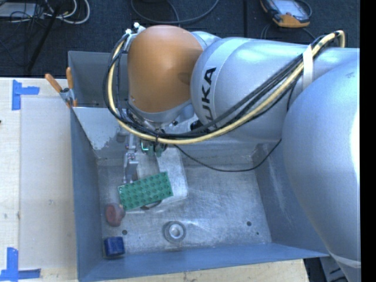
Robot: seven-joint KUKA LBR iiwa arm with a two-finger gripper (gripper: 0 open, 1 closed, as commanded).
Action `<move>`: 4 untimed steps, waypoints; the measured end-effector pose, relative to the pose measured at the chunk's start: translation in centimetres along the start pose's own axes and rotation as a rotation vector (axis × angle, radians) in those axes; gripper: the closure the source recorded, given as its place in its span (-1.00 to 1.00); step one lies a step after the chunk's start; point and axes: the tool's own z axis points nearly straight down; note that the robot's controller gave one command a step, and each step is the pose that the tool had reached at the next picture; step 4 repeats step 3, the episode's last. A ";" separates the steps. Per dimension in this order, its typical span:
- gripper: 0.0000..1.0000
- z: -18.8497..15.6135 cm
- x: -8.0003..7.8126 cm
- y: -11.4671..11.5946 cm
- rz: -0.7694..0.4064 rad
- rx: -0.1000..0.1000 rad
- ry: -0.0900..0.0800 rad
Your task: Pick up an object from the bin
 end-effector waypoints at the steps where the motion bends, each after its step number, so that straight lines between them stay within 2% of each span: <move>1: -1.00 14.5 2.7 -5.3 -0.073 -0.005 -0.012; 2: 1.00 14.1 2.5 -5.2 -0.071 -0.006 -0.014; 3: 1.00 -9.8 2.0 -8.7 -0.299 -0.001 -0.018; 4: 1.00 -9.8 2.0 -8.7 -0.299 -0.001 -0.018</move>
Offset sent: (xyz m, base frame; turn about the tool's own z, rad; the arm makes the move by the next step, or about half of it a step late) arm -0.0289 -0.0541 -0.1446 -0.0755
